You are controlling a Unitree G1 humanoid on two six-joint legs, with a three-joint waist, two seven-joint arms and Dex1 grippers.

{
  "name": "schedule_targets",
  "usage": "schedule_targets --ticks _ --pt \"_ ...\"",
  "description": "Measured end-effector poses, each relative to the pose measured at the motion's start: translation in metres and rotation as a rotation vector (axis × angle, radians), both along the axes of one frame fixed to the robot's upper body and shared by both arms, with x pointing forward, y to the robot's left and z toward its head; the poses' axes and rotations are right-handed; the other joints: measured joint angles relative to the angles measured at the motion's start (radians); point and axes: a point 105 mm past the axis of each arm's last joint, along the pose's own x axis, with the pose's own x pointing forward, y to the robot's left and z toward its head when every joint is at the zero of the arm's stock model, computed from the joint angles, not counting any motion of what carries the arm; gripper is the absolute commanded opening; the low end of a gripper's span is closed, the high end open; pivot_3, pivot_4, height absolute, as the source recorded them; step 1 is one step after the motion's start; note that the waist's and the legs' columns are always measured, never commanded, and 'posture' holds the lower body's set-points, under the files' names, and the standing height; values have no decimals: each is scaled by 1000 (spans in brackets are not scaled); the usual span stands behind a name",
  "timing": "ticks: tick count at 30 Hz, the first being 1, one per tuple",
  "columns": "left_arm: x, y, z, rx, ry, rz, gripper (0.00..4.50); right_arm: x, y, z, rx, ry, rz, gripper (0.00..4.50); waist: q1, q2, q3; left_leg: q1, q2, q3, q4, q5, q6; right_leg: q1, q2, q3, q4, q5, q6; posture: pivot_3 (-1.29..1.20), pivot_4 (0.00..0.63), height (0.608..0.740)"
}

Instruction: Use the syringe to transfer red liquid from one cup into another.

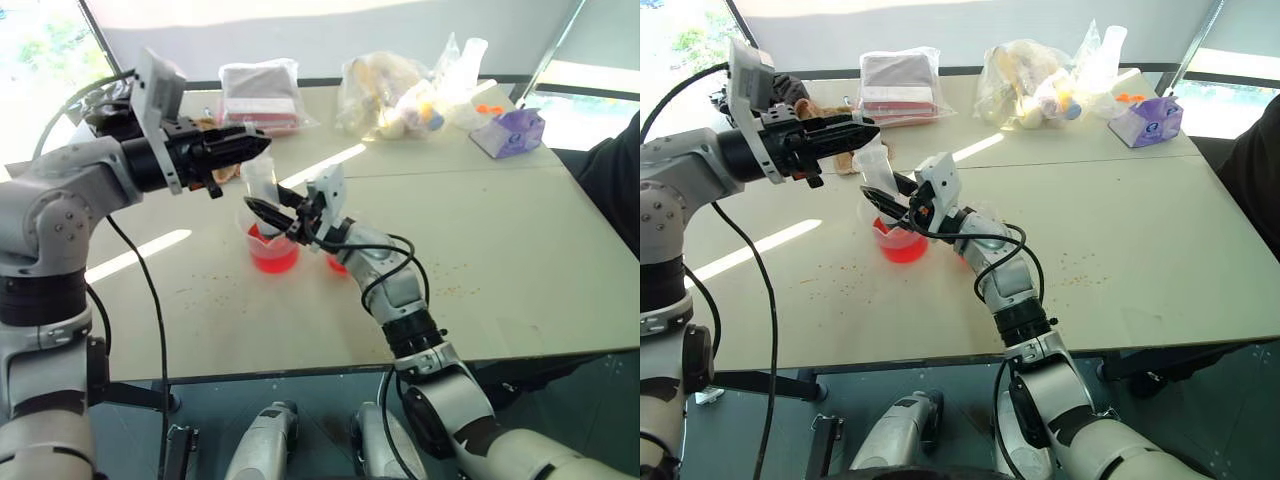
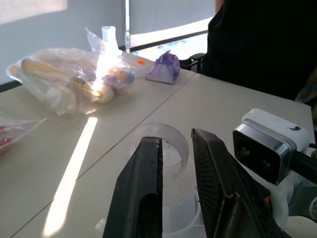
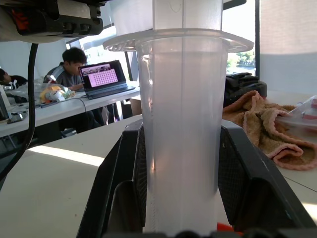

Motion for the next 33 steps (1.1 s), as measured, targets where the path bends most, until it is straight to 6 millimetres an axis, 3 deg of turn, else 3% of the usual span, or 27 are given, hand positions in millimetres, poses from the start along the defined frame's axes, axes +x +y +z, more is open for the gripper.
schedule_targets --ticks 5,10,17,22,27,33 --pt "-5 -1 4 0 -22 -11 2695 2 1 5 -1 -13 0 1318 0 0 0 0 0 0 0 0 0 0 0 0 0 0 0 0 150 736" --pt "-13 7 6 -7 -51 17 2695 1 4 13 -5 -35 9 1318 -3 0 0 0 0 0 0 0 0 0 0 0 0 0 0 0 150 736" --pt "-21 42 2 -35 -46 161 2695 4 2 27 5 -72 -20 1318 0 0 0 0 0 0 0 0 0 0 0 0 0 0 0 0 150 736" --pt "-29 56 -5 -56 -27 218 2695 11 -6 40 27 -96 -74 1318 1 0 0 0 0 0 0 0 0 0 -1 0 0 0 0 0 150 736" --pt "-30 59 -10 -63 -12 241 2695 15 -28 67 53 -158 -147 1318 4 0 0 0 0 -1 0 0 0 0 -1 0 0 0 0 0 150 736" --pt "-16 47 -1 -94 -43 189 2695 -3 -62 104 75 -238 -199 1318 7 0 0 0 0 -1 0 0 0 0 -1 0 0 0 0 0 150 736"
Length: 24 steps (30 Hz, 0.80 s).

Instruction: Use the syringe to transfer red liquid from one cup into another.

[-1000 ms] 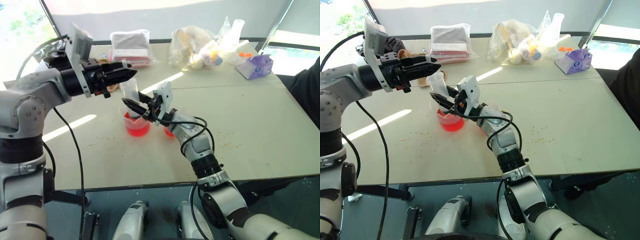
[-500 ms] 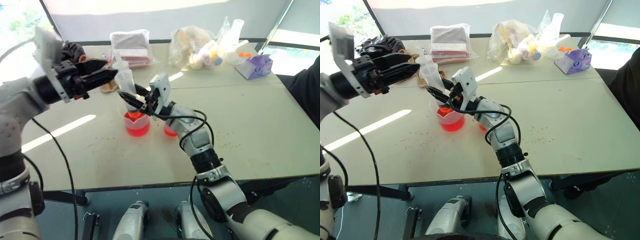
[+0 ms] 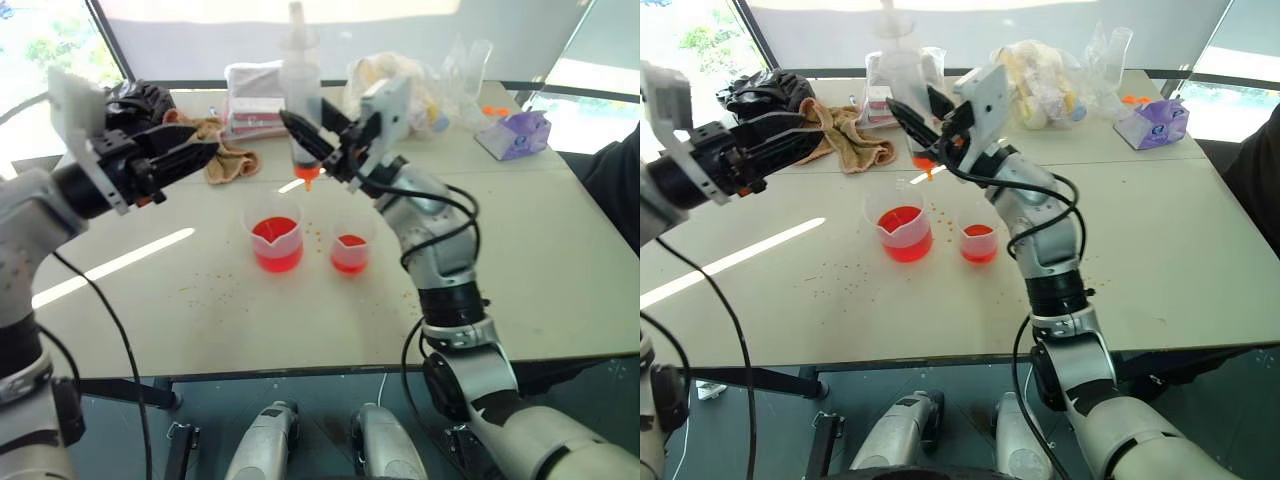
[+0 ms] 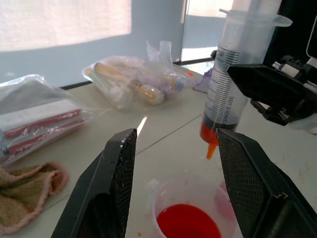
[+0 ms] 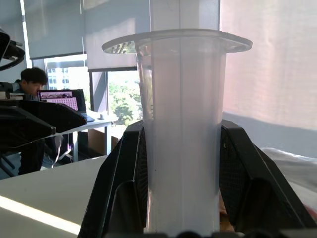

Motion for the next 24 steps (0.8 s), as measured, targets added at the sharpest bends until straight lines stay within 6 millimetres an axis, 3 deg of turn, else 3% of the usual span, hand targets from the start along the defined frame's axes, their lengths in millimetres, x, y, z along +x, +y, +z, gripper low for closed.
schedule_targets --ticks 5,13,15,19,24 --pt "19 -26 -5 -13 21 -113 2695 -17 -25 3 -31 -6 -73 1318 1 0 0 0 0 0 0 0 0 0 0 0 0 0 0 0 150 736" --pt "32 -61 8 -18 -14 -271 2695 -25 -48 -25 -83 58 -194 1318 -4 0 0 0 0 0 0 0 0 0 0 0 0 0 0 0 150 736" --pt "33 -68 16 -31 -28 -304 2695 -23 -49 -37 -93 89 -217 1318 -4 0 0 -1 0 1 1 0 0 0 0 0 0 0 0 0 150 736" --pt "32 -80 27 -41 -60 -356 2695 -23 -49 -39 -96 73 -237 1318 -5 0 0 0 0 1 1 0 0 0 0 0 0 0 0 0 150 736" --pt "32 -92 26 -37 -56 -394 2695 -23 -47 -48 -108 87 -237 1318 -5 0 0 0 0 0 1 0 1 0 0 0 0 0 0 0 150 736"
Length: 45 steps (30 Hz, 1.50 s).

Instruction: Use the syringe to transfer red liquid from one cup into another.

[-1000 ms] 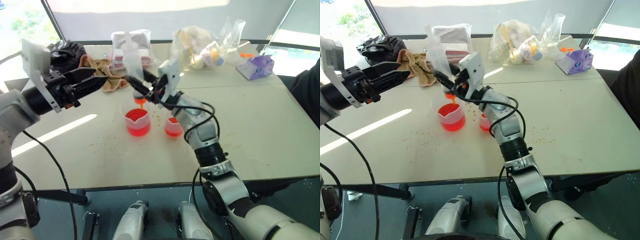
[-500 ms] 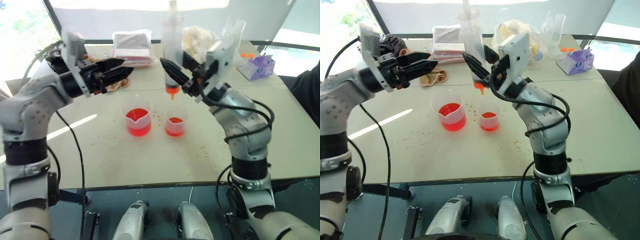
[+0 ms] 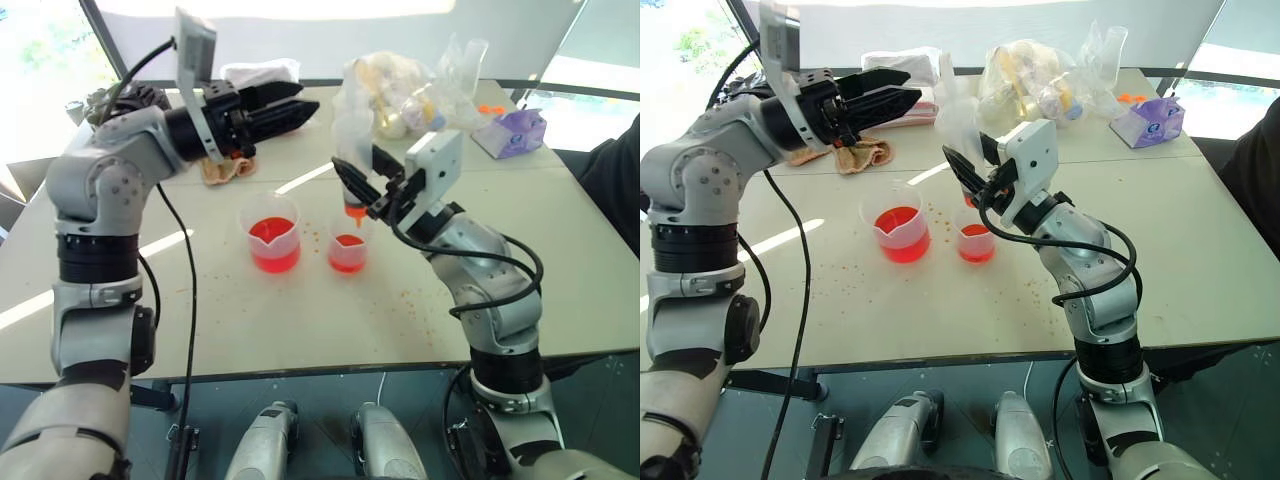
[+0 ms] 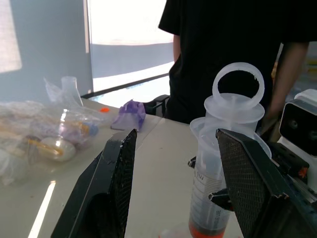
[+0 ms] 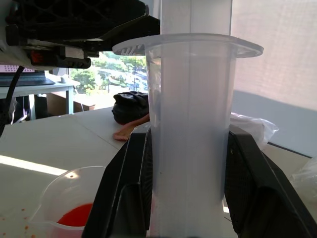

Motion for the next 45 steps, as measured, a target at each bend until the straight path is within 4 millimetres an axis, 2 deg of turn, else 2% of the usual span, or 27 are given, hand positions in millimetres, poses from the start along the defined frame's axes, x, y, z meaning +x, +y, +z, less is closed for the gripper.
schedule_targets --ticks 11,17,26,38,42,45 --pt "7 -9 -5 -15 13 -15 2695 0 2 -3 1 10 3 1318 1 0 0 0 0 0 0 0 0 0 0 0 0 0 0 0 150 736" --pt "10 -15 0 -19 8 -21 2695 -1 1 -2 6 0 2 1318 1 0 0 0 0 0 0 0 0 0 0 0 0 0 0 0 150 736" --pt "9 -13 2 -25 4 -19 2695 -2 2 -1 7 -8 8 1318 1 0 0 0 0 0 0 0 0 0 0 0 0 0 0 0 150 736" --pt "7 -14 6 -36 -14 -29 2695 -3 6 -3 -9 -4 31 1318 1 0 0 0 0 0 0 0 0 0 0 0 0 0 0 0 150 736" --pt "-1 -26 6 -28 -35 -85 2695 -1 4 -5 -13 9 23 1318 1 0 0 0 0 0 1 0 0 1 0 0 0 0 0 0 150 736" --pt "-2 -27 5 -26 -27 -92 2695 -1 4 -6 -14 11 22 1318 1 0 0 0 0 0 1 0 0 1 0 0 0 0 0 0 150 736"
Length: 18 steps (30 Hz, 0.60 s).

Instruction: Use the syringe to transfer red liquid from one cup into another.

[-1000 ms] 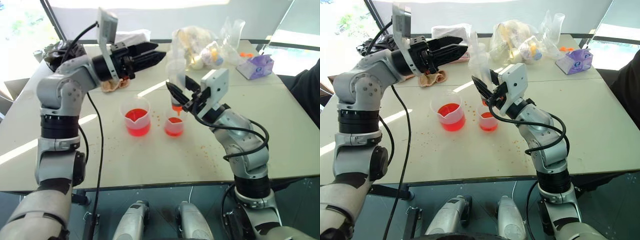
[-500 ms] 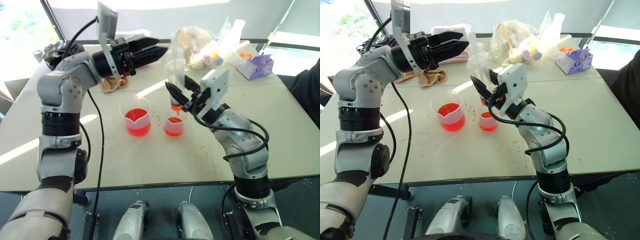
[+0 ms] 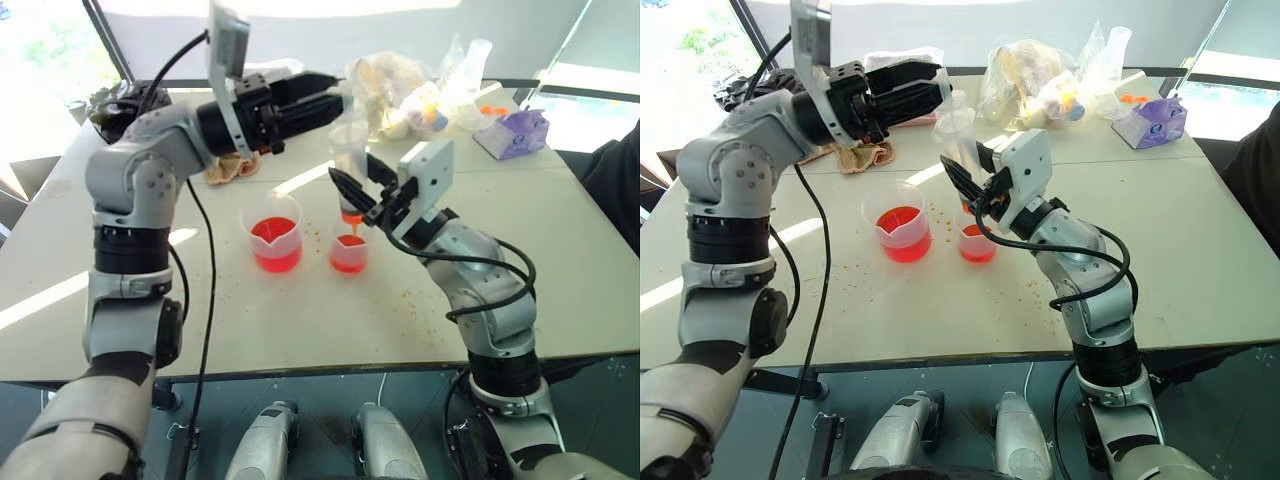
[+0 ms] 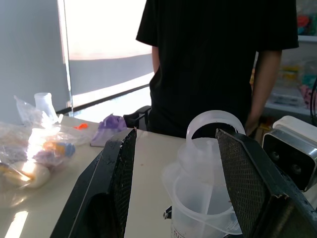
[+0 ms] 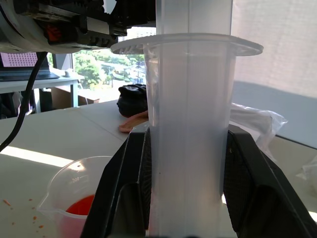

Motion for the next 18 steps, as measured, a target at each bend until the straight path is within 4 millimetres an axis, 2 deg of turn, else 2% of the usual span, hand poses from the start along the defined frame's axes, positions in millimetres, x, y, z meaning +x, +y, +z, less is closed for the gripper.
schedule_targets --ticks 9,14,18 --pt "0 -1 -3 8 9 -8 2695 0 0 -1 -1 2 0 1318 0 0 0 0 0 0 0 0 0 0 0 0 0 0 0 0 150 736" --pt "-1 -5 -8 26 10 -20 1451 3 -1 -4 -3 16 -5 1318 0 0 0 0 0 0 0 0 0 0 0 0 0 0 0 0 150 736" --pt "-3 -8 -13 41 6 -26 717 4 -2 -5 -5 23 -8 1318 0 0 0 0 0 0 0 0 0 0 0 0 0 0 0 0 150 736"
